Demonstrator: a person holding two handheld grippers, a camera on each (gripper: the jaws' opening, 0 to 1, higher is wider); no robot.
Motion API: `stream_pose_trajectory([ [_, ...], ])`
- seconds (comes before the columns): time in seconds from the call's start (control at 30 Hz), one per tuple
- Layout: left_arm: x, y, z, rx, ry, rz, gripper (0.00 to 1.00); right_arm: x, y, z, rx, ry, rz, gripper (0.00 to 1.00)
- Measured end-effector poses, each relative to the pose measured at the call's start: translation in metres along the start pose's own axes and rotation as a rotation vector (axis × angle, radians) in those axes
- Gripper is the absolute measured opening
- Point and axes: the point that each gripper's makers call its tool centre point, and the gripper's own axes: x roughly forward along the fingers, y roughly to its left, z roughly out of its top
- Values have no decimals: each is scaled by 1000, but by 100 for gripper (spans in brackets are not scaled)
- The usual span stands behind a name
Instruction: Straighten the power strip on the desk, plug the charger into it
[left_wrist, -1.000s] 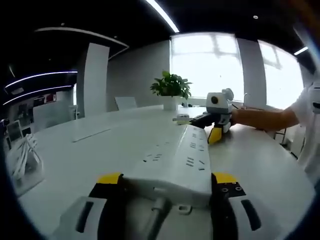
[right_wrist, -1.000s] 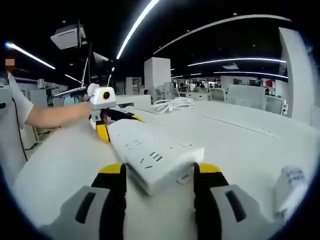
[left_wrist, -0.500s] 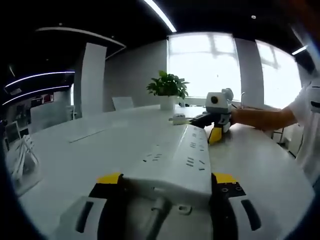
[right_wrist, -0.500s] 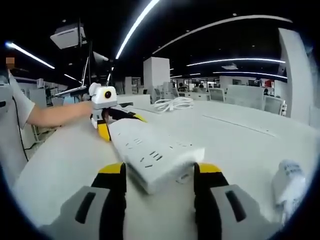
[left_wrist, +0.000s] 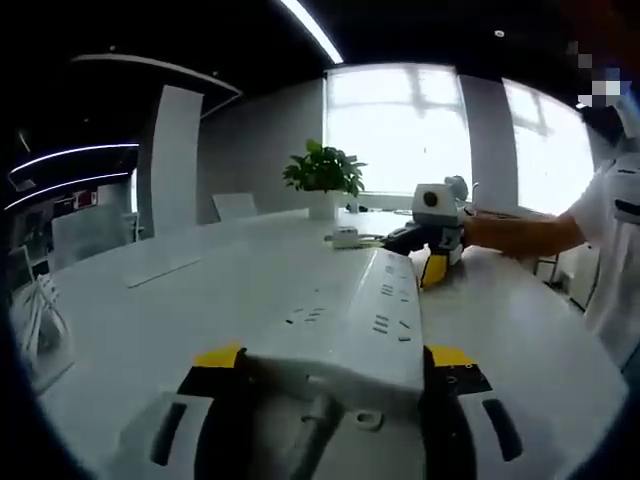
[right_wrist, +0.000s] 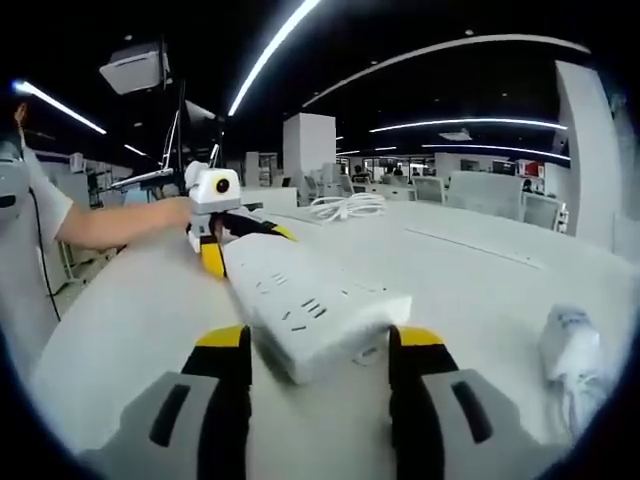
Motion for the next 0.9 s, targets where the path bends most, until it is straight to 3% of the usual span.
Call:
stream_pose_trajectory([
  [0.6,5,-19,0,8,6,-16,71,-10,3,-2,-1,0,-7,53],
  [0.9,6,-16,0,10,5,-25,72,-13,4,-3,1,1,-13,53],
])
